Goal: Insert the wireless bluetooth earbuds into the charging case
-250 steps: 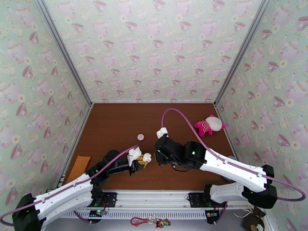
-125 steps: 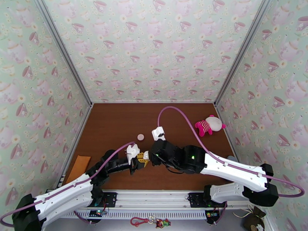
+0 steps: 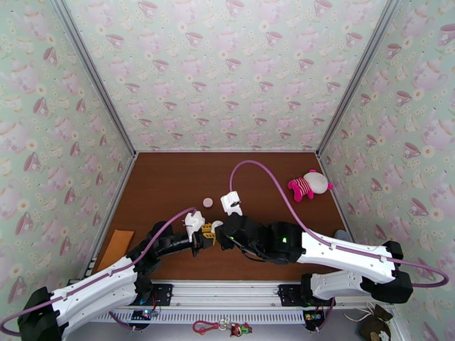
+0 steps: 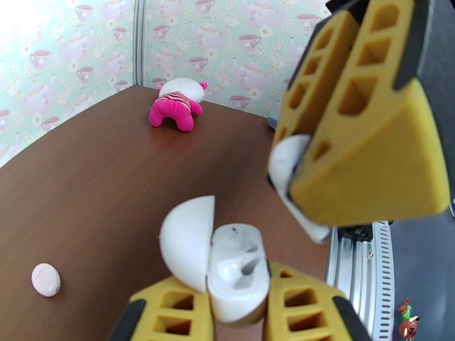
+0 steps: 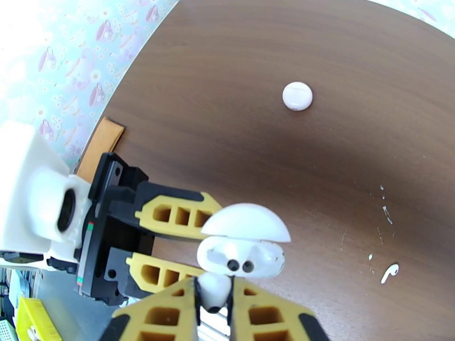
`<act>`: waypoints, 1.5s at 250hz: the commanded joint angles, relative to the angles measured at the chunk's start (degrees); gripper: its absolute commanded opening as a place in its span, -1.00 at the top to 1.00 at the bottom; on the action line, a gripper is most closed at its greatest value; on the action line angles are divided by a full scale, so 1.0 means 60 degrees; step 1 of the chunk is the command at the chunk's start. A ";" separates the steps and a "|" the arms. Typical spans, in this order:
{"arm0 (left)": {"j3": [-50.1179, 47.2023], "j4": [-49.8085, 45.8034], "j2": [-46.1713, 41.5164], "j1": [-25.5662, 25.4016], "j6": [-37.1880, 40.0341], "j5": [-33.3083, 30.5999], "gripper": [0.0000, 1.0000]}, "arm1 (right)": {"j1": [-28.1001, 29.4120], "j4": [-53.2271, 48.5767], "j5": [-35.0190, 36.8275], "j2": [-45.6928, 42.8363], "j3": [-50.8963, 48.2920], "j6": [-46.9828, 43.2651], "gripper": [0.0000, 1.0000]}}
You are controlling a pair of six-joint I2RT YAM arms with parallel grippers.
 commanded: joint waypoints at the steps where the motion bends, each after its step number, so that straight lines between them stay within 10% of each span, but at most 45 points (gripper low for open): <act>1: -0.0179 0.0413 -0.0181 0.0057 -0.0098 0.0315 1.00 | 0.0074 0.0279 0.0476 0.0066 -0.0096 0.0022 0.64; 375: -0.0230 0.0487 -0.0333 0.0135 -0.0302 0.0347 1.00 | 0.0676 0.0454 0.1428 0.0579 -0.0390 -0.0359 0.67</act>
